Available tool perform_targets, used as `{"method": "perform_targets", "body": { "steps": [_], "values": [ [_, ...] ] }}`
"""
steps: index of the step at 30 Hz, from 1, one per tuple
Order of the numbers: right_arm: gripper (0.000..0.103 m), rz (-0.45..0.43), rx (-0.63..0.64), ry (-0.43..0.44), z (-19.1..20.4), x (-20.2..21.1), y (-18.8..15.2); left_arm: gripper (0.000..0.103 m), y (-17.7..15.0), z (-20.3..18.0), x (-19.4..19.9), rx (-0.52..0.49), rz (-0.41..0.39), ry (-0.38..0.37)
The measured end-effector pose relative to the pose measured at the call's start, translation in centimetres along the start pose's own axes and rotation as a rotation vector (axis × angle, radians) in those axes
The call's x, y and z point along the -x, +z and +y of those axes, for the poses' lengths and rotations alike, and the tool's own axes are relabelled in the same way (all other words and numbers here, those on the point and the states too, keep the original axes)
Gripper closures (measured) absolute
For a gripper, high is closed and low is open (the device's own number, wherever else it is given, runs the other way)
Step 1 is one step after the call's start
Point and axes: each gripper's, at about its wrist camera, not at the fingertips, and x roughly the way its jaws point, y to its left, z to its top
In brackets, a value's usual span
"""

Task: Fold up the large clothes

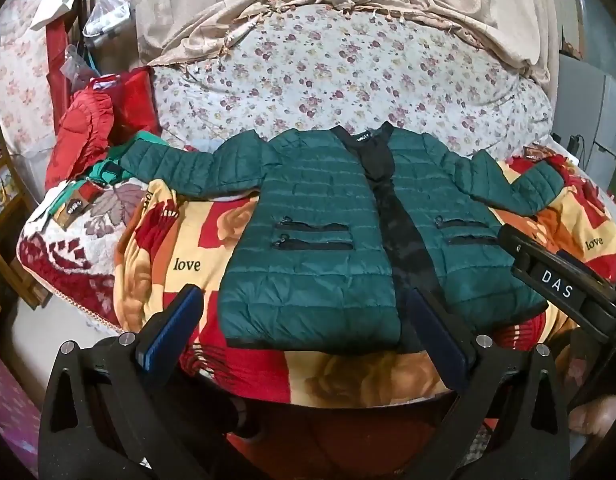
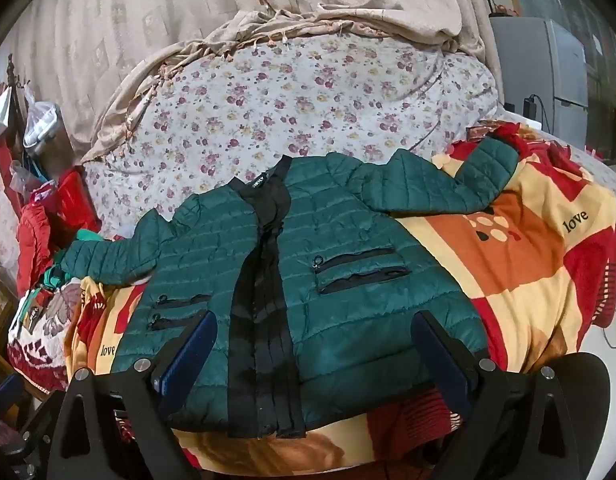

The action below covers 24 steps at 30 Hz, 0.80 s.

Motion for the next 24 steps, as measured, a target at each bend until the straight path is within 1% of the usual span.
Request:
{"method": "perform_targets", "body": {
  "steps": [6, 10, 24],
  "values": [
    [0.006, -0.002, -0.002, 0.001, -0.4, -0.1, 0.0, 0.001, 0.0, -0.6, 0.0, -0.028, 0.003, -0.077],
    [0.006, -0.001, -0.002, 0.001, -0.5, -0.2, -0.1, 0.001, -0.1, -1.2, 0.1, -0.054, 0.006, -0.095],
    [0.006, -0.001, 0.032, -0.005, -0.2, -0.4, -0.5, 0.001, 0.0, -0.6, 0.0, -0.036, 0.004, -0.064]
  ]
}}
